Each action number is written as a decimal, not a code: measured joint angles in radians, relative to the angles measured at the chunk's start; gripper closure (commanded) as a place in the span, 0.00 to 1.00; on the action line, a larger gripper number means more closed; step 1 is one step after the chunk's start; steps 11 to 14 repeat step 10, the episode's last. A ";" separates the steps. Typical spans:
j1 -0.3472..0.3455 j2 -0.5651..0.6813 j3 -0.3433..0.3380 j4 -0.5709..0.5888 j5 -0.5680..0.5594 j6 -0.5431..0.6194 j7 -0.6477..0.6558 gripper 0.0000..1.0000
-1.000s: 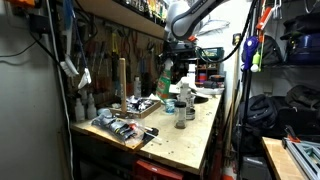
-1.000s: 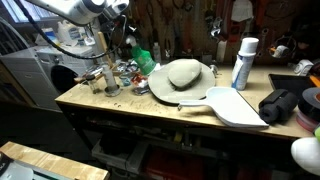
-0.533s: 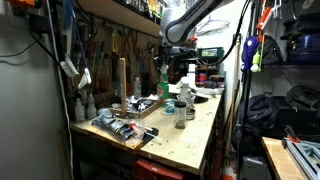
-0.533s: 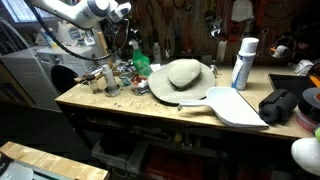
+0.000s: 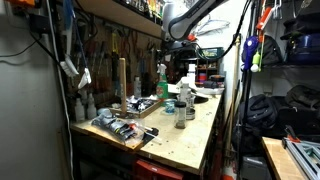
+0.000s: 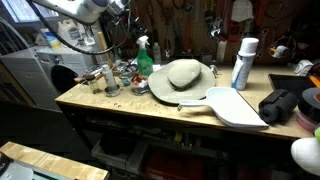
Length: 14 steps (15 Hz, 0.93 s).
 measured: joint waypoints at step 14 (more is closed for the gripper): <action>-0.057 -0.378 -0.018 -0.438 0.393 0.341 -0.663 0.00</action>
